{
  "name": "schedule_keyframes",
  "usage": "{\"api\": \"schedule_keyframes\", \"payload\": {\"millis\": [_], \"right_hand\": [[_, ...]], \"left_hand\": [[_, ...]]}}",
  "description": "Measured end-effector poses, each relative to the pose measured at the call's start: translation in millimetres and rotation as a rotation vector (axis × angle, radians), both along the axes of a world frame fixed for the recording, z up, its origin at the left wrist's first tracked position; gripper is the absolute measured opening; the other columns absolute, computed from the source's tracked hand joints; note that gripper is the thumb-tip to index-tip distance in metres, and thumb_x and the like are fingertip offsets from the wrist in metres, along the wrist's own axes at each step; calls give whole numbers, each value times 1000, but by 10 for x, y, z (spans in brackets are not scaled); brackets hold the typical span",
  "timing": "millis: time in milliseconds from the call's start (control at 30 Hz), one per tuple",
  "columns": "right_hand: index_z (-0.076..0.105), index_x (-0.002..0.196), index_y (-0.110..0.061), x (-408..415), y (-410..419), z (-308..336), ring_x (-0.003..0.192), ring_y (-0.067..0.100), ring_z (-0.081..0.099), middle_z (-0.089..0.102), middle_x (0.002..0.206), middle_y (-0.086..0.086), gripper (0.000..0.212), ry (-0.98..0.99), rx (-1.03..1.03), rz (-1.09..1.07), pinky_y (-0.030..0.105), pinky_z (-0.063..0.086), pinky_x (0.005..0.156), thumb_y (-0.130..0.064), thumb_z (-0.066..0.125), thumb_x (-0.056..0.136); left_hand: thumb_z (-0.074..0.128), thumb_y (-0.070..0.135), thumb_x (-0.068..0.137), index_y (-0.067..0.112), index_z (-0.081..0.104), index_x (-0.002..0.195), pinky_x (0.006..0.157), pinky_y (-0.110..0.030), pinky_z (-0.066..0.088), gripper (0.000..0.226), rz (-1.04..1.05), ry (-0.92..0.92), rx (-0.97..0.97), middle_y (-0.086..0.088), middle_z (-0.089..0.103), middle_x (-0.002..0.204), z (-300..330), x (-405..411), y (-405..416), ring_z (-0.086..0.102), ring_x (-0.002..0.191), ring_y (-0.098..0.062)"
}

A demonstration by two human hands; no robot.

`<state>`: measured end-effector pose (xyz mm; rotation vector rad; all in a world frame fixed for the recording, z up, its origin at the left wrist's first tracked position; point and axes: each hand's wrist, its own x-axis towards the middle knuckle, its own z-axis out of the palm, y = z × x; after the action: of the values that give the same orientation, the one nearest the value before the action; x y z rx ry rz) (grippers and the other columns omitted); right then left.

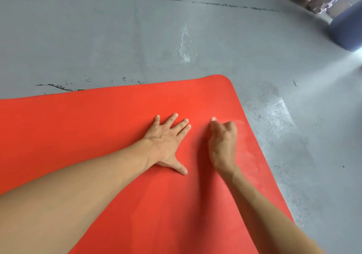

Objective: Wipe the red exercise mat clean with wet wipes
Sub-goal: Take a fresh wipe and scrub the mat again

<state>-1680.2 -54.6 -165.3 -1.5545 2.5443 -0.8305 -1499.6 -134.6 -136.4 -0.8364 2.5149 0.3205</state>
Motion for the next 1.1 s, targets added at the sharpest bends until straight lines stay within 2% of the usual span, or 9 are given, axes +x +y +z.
{"api": "schedule_keyframes", "payload": {"millis": [133, 200, 300, 367, 467, 600, 767, 867, 1100], "right_hand": [[72, 124, -17, -146, 60, 30, 84, 20, 48, 49, 90, 2, 30, 115, 18, 518, 26, 42, 76, -4, 64, 99], [75, 120, -17, -615, -110, -5, 85, 23, 50, 48, 89, 4, 24, 157, 4, 263, 29, 41, 78, -11, 62, 101], [73, 86, -7, -1008, -393, -33, 88, 39, 54, 44, 88, 11, 29, -65, 4, -280, 43, 46, 80, -19, 48, 96], [67, 82, -3, -773, -507, -68, 89, 39, 54, 42, 87, 10, 31, -52, 5, -350, 44, 42, 79, -17, 45, 98], [71, 90, -5, -57, -450, -57, 81, 28, 48, 42, 81, 6, 29, 8, -77, -25, 33, 31, 73, -16, 50, 107], [74, 120, -15, -22, -370, -76, 84, 21, 46, 49, 87, 3, 25, 82, -55, 462, 27, 40, 74, -7, 62, 100], [77, 111, -7, -669, -666, -50, 95, 38, 52, 48, 91, 11, 25, -13, -11, -95, 38, 39, 84, -13, 54, 101], [75, 97, -2, -275, -715, -39, 94, 34, 50, 42, 88, 7, 27, -59, -37, -199, 38, 38, 82, -13, 51, 103], [74, 120, -18, 56, -466, -67, 86, 22, 46, 48, 88, 2, 27, 44, -65, 470, 29, 42, 74, -7, 60, 99]], "left_hand": [[60, 94, 68, 44, -9, 164, 122, -60, 23, 128, -92, -67, -14, 11, -15, 173, 131, 9, -268, -8, 160, -32], [56, 99, 64, 54, -15, 159, 121, -67, 19, 126, -68, -122, -21, 10, -24, 171, 118, 0, -318, -15, 158, -42], [53, 102, 61, 59, -20, 155, 117, -79, 9, 126, -39, -137, -3, 10, -32, 168, 52, 39, -314, -24, 155, -46], [54, 101, 61, 59, -20, 155, 118, -78, 11, 127, -34, -119, 13, 10, -33, 168, 44, 58, -330, -25, 154, -46], [55, 101, 61, 53, -23, 156, 118, -77, 12, 132, -36, -108, 11, 11, -34, 168, 27, 48, -328, -26, 154, -46], [58, 101, 57, 29, -26, 161, 121, -74, 11, 152, 15, -117, 24, 17, -35, 166, 27, 57, -319, -29, 155, -39], [59, 101, 57, 29, -25, 162, 122, -73, 9, 152, 28, -112, 48, 20, -36, 165, 27, 69, -330, -32, 154, -36], [61, 100, 56, 30, -24, 162, 122, -72, 8, 153, 35, -99, 63, 21, -35, 165, 20, 67, -337, -33, 154, -35], [63, 98, 57, 27, -24, 162, 122, -73, 9, 154, 39, -101, 61, 19, -33, 166, 44, 40, -320, -30, 155, -37]]}}
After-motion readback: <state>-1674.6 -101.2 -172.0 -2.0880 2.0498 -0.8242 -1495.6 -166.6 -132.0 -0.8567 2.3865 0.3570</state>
